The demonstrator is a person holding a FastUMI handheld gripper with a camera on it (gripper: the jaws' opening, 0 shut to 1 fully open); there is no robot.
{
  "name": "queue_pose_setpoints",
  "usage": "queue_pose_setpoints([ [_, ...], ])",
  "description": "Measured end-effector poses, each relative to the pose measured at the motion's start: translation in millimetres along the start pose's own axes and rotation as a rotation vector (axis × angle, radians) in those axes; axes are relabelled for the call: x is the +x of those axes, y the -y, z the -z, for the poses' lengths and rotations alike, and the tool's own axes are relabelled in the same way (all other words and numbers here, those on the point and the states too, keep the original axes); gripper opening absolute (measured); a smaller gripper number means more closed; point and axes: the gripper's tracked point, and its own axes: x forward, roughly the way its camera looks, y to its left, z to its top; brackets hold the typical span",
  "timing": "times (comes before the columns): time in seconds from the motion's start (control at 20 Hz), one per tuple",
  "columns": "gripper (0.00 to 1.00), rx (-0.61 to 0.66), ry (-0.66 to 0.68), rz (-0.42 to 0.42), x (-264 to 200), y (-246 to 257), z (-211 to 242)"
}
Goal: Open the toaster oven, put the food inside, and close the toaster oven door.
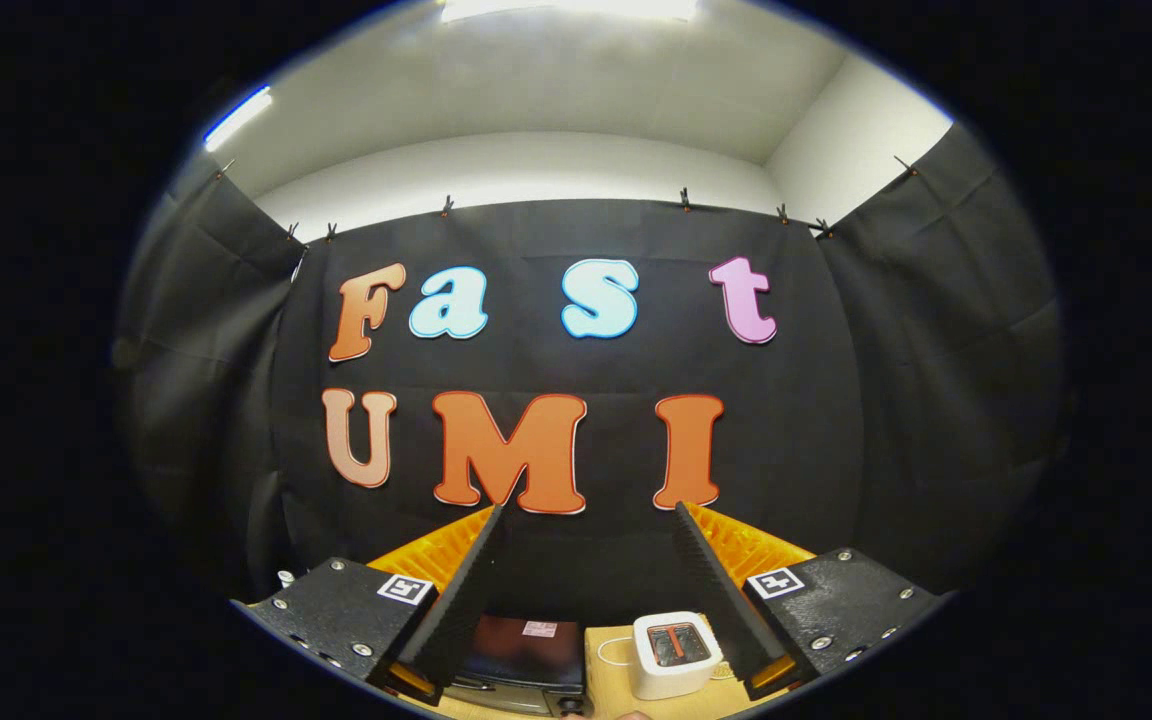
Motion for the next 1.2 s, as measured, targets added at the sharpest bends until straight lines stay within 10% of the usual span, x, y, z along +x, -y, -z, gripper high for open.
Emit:
queue_pose_setpoints([
  [0.95,0.98,0.123,-0.507,-0.165,-6.0,-146.1,236.1],
  [1.2,0.97,0.111,-0.64,-0.094,-9.3,-151.4,288.0],
])
